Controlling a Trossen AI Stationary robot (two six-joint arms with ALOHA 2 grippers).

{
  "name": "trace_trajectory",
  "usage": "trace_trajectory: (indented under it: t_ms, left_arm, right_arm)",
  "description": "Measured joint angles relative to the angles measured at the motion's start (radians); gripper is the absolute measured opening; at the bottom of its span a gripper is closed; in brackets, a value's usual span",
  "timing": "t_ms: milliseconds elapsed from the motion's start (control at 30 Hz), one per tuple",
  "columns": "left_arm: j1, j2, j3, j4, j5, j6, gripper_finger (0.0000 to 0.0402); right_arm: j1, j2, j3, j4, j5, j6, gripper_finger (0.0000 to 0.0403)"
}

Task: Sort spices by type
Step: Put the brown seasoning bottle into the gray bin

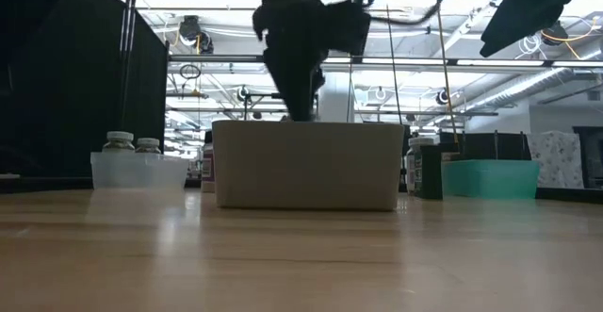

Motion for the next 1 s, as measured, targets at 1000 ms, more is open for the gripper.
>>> trace_trajectory:
  t_ms: [1000]
  left_arm:
    - [0.000,0.069,0.001,0.011,-0.013,-0.015,0.0242]
  right_arm:
    - [0.000,0.000,0.000,0.001,0.004,-0.008,0.0247]
